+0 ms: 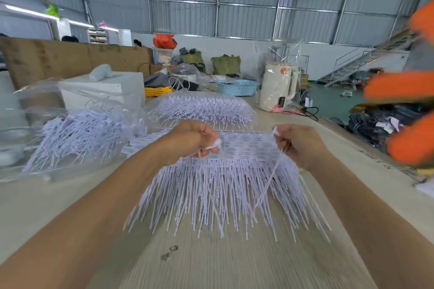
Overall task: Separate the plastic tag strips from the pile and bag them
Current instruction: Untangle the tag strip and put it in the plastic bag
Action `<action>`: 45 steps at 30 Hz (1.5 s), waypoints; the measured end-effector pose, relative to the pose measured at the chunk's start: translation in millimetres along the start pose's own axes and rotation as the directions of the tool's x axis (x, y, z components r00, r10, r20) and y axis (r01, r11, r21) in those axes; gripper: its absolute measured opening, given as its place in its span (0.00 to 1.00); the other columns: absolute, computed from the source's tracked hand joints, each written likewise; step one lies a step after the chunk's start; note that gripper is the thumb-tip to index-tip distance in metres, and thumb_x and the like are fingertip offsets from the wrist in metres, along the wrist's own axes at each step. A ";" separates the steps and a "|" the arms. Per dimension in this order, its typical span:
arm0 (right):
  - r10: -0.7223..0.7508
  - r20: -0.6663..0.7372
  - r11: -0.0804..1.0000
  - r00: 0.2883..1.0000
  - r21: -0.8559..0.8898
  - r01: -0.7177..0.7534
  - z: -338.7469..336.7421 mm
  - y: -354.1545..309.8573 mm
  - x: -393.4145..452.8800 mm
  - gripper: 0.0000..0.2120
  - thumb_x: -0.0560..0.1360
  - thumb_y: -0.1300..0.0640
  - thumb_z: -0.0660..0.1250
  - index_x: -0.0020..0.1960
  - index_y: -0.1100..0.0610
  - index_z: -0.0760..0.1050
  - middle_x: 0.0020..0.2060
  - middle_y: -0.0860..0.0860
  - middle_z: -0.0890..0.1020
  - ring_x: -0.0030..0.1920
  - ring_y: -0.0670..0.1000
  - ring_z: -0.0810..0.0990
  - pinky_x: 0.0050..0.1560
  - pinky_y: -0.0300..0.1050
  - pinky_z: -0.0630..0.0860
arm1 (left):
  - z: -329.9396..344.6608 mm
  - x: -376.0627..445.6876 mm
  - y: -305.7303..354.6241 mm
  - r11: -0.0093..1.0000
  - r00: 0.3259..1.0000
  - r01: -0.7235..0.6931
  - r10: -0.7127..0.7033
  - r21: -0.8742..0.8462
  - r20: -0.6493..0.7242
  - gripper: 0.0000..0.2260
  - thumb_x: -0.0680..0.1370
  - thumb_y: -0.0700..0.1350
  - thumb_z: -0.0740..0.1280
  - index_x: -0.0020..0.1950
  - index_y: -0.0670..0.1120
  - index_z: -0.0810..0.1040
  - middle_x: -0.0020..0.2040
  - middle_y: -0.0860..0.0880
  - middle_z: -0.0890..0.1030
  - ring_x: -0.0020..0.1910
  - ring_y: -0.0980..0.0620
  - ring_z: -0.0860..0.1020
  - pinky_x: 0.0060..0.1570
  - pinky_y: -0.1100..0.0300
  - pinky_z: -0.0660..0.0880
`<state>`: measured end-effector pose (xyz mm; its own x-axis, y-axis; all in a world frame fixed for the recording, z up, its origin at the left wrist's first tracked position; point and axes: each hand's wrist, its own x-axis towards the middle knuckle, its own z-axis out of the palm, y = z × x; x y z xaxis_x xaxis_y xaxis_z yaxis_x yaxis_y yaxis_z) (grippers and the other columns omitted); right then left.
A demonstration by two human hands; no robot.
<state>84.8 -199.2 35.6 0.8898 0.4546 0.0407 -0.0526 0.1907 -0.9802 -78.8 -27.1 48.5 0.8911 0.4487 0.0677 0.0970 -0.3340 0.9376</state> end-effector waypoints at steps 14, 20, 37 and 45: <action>-0.033 0.417 0.905 0.908 -0.373 0.205 63.5 3.5 -33.1 0.08 0.76 0.66 0.65 0.38 0.63 0.77 0.33 0.56 0.80 0.29 0.48 0.80 0.34 0.40 0.80 | 13.7 7.6 -0.3 0.988 0.993 -0.113 0.116 0.105 -0.029 0.17 0.69 0.27 0.69 0.52 0.44 0.75 0.45 0.46 0.77 0.44 0.51 0.77 0.46 0.56 0.77; -0.152 0.386 0.928 0.910 -0.260 0.266 57.2 5.5 -26.8 0.07 0.75 0.67 0.65 0.39 0.61 0.76 0.37 0.56 0.78 0.25 0.46 0.78 0.30 0.36 0.77 | 8.3 7.3 -7.1 0.983 0.999 0.045 -0.047 -0.180 -0.011 0.04 0.75 0.39 0.69 0.44 0.39 0.79 0.35 0.43 0.84 0.32 0.51 0.83 0.31 0.64 0.79; -0.503 0.462 0.377 0.730 -0.642 0.667 73.0 26.1 -21.7 0.03 0.73 0.69 0.65 0.41 0.63 0.75 0.37 0.53 0.74 0.37 0.50 0.73 0.36 0.38 0.65 | 18.4 6.3 -0.2 0.911 0.991 0.094 -0.125 -0.402 -0.051 0.06 0.75 0.35 0.68 0.38 0.37 0.78 0.24 0.47 0.77 0.19 0.57 0.71 0.19 0.68 0.66; 0.034 0.086 0.999 0.996 -0.016 -0.032 15.2 -27.0 14.2 0.06 0.77 0.66 0.62 0.40 0.63 0.71 0.31 0.55 0.73 0.26 0.48 0.72 0.28 0.39 0.71 | -8.1 -0.3 -3.9 0.993 0.989 -0.043 0.026 -0.114 -0.142 0.05 0.76 0.39 0.67 0.41 0.40 0.79 0.27 0.47 0.79 0.22 0.59 0.74 0.25 0.70 0.71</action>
<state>92.0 -184.7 65.6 0.8453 0.5338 0.0242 -0.0739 0.1616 -0.9841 -83.1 -19.2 47.5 0.8212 0.5531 0.1403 0.0076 -0.2564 0.9665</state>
